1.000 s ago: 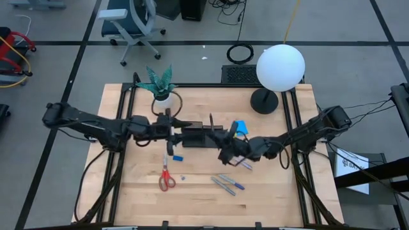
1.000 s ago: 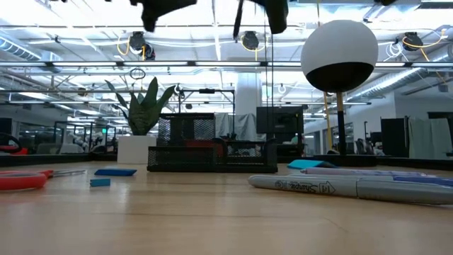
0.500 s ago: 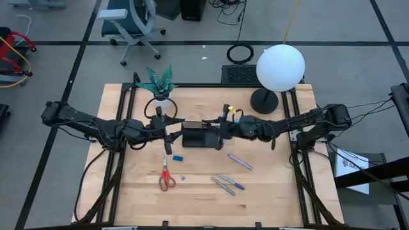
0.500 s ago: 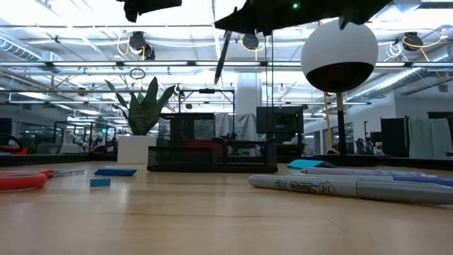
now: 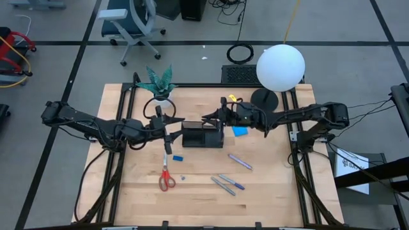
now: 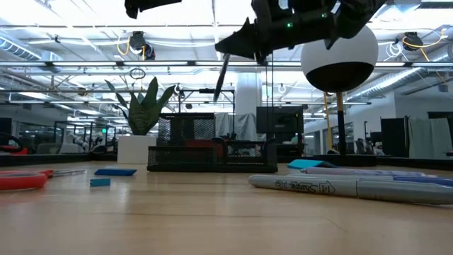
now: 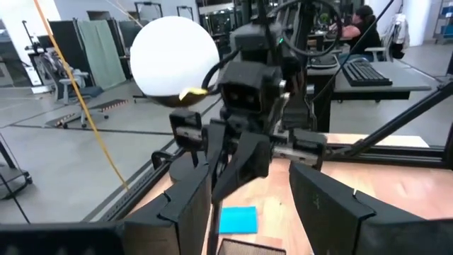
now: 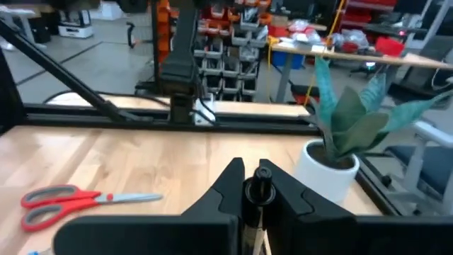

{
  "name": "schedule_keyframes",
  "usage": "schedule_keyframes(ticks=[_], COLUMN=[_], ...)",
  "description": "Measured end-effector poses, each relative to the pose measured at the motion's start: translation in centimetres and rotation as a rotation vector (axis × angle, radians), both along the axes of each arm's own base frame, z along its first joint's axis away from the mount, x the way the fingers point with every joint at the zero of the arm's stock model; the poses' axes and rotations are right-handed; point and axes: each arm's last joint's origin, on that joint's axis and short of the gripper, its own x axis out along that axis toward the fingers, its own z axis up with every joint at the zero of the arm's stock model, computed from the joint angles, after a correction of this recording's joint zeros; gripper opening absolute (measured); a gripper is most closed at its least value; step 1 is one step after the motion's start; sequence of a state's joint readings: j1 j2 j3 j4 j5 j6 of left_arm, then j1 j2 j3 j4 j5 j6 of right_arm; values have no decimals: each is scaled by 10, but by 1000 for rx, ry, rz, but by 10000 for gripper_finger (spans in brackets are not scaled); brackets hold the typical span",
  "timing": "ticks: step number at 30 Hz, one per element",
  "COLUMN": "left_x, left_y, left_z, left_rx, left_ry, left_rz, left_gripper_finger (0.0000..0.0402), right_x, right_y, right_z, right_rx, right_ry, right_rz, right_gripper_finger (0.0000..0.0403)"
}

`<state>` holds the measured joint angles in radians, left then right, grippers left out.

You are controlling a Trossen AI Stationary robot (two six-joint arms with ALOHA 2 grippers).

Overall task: Pick and place office supplies into organizer
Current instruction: Put the black pen into the black desk organizer

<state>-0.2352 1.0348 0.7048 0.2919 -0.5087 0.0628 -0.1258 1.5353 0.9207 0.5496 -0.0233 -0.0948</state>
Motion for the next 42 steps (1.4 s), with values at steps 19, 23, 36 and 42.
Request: schedule_keyframes(ticks=[19,23,36,42], left_x=[0,0,0,0], left_y=[0,0,0,0], left_z=[0,-1,0,0], left_rx=[12,12,10,11], left_ry=[8,8,6,6], left_rz=[0,-1,-1,-1], left_gripper_finger=[200,200,200,200], right_x=[43,40,37,40], right_y=[-5,-8,-26,-34], right_z=[-6,-13,-49,-66], right_rx=[-5,-3,67,93], right_ry=[178,185,125,159], right_rz=[86,79,114,89], right_gripper_finger=[19,19,19,19])
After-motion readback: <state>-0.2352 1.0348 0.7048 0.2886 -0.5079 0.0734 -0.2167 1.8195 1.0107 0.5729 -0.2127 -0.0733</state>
